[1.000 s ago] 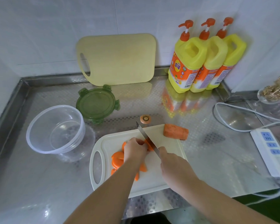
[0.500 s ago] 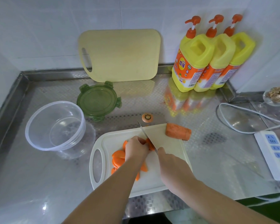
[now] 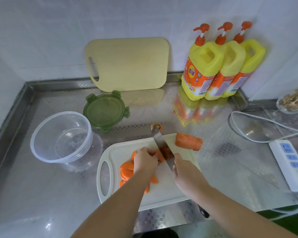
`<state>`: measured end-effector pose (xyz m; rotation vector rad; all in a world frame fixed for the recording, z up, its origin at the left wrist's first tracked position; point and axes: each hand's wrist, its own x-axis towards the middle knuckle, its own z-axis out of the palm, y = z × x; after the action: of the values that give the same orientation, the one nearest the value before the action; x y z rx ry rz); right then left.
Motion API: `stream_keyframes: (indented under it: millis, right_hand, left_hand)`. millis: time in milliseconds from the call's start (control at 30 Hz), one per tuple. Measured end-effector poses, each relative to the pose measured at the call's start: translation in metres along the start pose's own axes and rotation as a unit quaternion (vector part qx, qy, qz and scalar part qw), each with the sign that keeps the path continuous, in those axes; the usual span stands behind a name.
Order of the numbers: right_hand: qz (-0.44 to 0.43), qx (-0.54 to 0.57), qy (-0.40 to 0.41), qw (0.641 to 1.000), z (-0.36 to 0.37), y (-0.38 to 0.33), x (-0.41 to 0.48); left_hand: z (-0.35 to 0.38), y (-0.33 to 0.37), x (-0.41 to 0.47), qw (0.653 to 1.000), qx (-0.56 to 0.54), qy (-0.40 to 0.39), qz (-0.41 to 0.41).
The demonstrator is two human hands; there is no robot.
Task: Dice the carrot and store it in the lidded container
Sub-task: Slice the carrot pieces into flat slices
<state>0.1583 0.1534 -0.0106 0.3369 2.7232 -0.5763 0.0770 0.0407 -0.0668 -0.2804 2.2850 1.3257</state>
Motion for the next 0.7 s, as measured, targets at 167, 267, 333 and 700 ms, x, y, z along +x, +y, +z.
stream_keyframes:
  millis: [167,267,333,700]
  right_hand:
    - [-0.004,-0.025,0.029,0.999,-0.008,-0.005,-0.012]
    - [-0.009,-0.059,0.013,0.998,-0.008,-0.012,-0.018]
    - [-0.011,-0.076,-0.003,0.997,-0.008,-0.017,-0.022]
    - [-0.003,-0.067,-0.035,0.997,-0.005,-0.018,-0.022]
  left_hand:
    - [0.000,-0.002,0.002,1.000,0.006,-0.003,-0.003]
    - [-0.002,0.001,0.000,1.000,-0.001,-0.007,-0.014]
    - [-0.003,0.003,-0.003,1.000,-0.008,-0.012,-0.017]
    - [-0.003,0.008,-0.006,1.000,-0.022,-0.002,-0.022]
